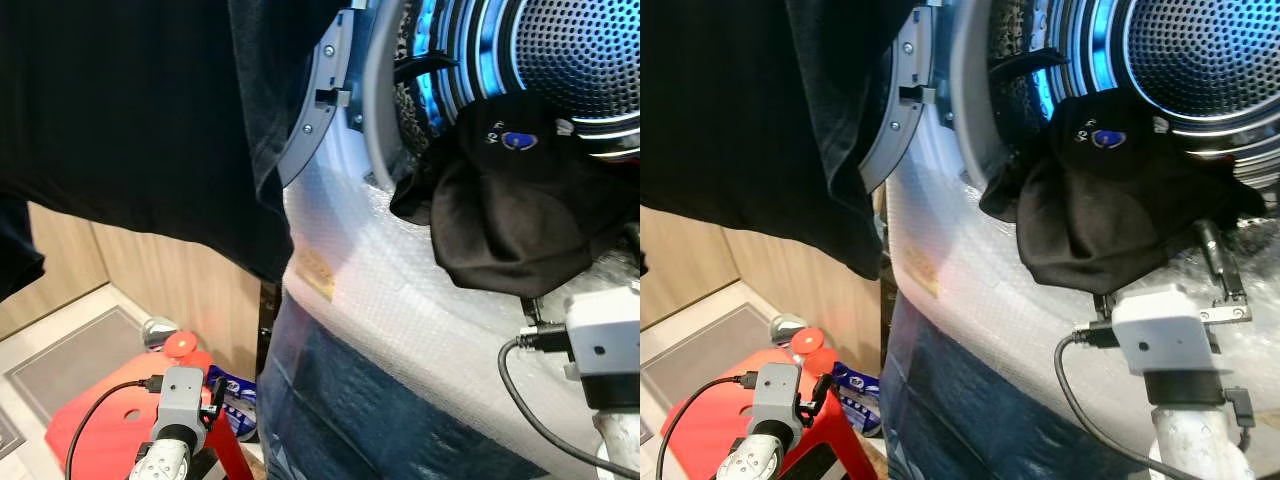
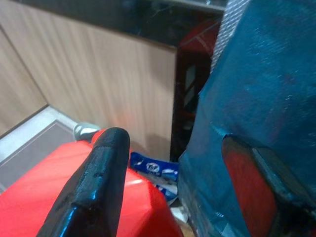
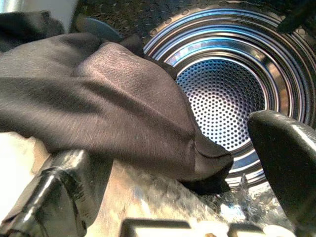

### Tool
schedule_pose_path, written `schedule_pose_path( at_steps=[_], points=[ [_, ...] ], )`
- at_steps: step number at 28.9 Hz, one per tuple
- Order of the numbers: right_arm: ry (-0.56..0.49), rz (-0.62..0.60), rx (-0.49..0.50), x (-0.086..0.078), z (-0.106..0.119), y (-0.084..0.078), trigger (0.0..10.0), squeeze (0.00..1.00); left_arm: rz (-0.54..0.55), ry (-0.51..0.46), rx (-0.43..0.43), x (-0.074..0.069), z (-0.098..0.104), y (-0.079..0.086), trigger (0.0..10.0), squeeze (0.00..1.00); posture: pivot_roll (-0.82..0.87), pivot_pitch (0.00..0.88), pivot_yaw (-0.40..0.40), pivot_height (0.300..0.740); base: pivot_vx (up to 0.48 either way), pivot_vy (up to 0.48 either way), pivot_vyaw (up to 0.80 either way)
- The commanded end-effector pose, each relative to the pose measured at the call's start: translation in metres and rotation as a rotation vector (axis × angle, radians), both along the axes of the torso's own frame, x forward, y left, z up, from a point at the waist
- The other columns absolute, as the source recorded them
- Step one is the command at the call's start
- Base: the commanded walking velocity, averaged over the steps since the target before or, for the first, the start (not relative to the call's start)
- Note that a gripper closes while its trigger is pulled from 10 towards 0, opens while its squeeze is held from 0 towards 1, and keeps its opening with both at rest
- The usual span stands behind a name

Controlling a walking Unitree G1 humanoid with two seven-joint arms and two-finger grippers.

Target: Clothes washing

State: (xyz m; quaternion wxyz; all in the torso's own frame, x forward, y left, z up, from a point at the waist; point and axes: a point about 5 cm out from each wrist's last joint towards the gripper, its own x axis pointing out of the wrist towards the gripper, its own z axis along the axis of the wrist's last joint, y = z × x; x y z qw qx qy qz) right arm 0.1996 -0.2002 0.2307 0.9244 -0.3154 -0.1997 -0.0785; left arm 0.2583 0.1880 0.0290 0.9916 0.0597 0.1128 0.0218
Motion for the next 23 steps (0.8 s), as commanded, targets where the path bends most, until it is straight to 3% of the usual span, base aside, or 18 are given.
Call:
schedule_pose_path(
  at_steps=[1,10,11,12,13,23],
  points=[
    [-0.006,0.003,-0.032,-0.002,0.000,-0.003,10.0,0.00,-0.024,0.011,0.014,0.001,-0.002,-0.004,10.0,0.00,-0.06,0.000,-0.140,0.740,0.000,0.000,0.00],
    [-0.064,0.058,-0.038,0.001,0.007,0.003,10.0,0.00,-0.023,0.010,0.022,0.002,-0.003,-0.003,10.0,0.00,-0.06,0.000,-0.141,0.740,0.000,0.000,0.00],
    [-0.076,0.085,-0.050,-0.001,0.007,0.007,2.9,0.00,-0.022,0.010,0.022,0.002,-0.003,-0.003,10.0,0.00,-0.06,0.000,-0.143,0.740,0.000,0.000,0.00],
    [-0.076,0.085,-0.050,-0.001,0.007,0.007,2.9,0.00,-0.022,0.010,0.022,0.002,-0.003,-0.003,10.0,0.00,-0.06,0.000,-0.143,0.740,0.000,0.000,0.00],
    [-0.090,0.107,-0.070,-0.002,0.007,0.008,0.0,0.00,-0.024,0.010,0.024,0.002,-0.004,-0.003,10.0,0.00,-0.06,0.000,-0.143,0.740,0.000,0.000,0.00],
    [-0.054,0.130,-0.100,-0.004,-0.003,0.005,0.0,0.00,-0.031,0.013,0.028,0.002,-0.005,-0.003,10.0,0.00,-0.06,0.000,-0.142,0.740,0.000,0.000,0.00]
  ],
)
